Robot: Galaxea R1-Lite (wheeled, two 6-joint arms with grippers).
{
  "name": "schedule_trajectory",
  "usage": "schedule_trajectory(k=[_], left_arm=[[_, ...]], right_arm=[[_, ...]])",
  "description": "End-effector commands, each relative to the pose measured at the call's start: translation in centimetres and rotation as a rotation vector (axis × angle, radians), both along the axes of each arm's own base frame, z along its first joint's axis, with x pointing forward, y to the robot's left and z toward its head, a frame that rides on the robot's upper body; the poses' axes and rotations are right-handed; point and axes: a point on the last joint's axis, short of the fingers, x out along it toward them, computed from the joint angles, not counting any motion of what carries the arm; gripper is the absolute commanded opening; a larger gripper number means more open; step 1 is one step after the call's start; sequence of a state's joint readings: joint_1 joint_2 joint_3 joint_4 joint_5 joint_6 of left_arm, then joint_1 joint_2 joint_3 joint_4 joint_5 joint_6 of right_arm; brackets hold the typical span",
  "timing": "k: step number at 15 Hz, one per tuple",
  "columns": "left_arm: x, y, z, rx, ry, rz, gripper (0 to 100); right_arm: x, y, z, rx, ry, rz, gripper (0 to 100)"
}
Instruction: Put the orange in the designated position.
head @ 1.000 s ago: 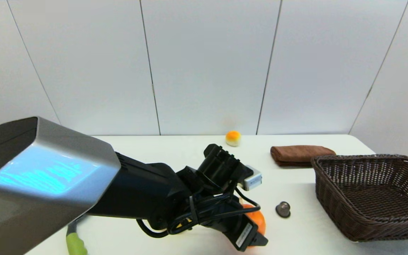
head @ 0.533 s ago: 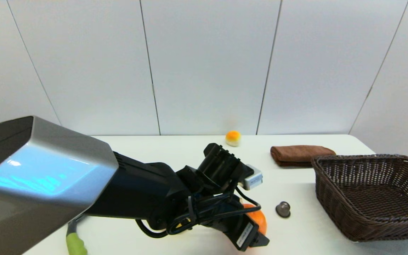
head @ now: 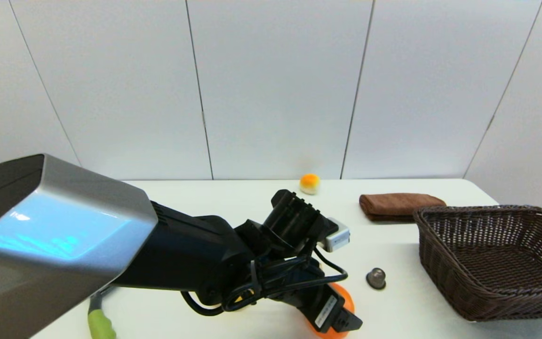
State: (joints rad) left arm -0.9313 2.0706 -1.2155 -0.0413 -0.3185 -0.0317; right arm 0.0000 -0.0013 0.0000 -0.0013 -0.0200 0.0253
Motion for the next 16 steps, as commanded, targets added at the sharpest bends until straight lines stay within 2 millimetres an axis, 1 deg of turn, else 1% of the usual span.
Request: schedule_trajectory(k=[1, 3, 5, 7, 8, 9, 10, 11, 13, 14, 16], left_arm=[[-0.1, 0.2, 1.1, -0.026, -0.018, 0.0, 100], [0.1, 0.1, 2.2, -0.053, -0.041, 0.001, 100], [0.3, 0.0, 3.7, -0.094, -0.074, 0.005, 100], [1.1, -0.1, 6.1, -0.157, -0.126, 0.024, 100], [1.7, 0.1, 7.6, -0.197, -0.159, 0.038, 100], [2.3, 0.7, 9.3, -0.235, -0.194, 0.058, 100], [2.7, 1.6, 11.1, -0.276, -0.231, 0.081, 100], [3.3, 3.3, 13.6, -0.323, -0.288, 0.118, 100], [4.5, 7.0, 16.3, -0.344, -0.405, 0.176, 100], [4.9, 9.2, 17.4, -0.334, -0.472, 0.206, 100], [4.7, 13.6, 19.6, -0.327, -0.565, 0.287, 100]], right_arm=[[0.0, 0.0, 0.0, 0.001, 0.001, 0.0, 100], [0.0, 0.0, 0.0, 0.001, 0.001, 0.0, 100], [0.0, 0.0, 0.0, 0.001, -0.001, 0.0, 100], [0.0, 0.0, 0.0, 0.001, 0.001, 0.0, 100], [0.0, 0.0, 0.0, 0.001, -0.001, 0.0, 100], [0.0, 0.0, 0.0, 0.001, -0.001, 0.0, 100], [0.0, 0.0, 0.0, 0.001, -0.001, 0.0, 100], [0.0, 0.0, 0.0, 0.001, 0.001, 0.0, 100], [0.0, 0.0, 0.0, 0.001, -0.001, 0.0, 100], [0.0, 0.0, 0.0, 0.001, 0.001, 0.0, 100], [0.0, 0.0, 0.0, 0.001, 0.001, 0.0, 100]])
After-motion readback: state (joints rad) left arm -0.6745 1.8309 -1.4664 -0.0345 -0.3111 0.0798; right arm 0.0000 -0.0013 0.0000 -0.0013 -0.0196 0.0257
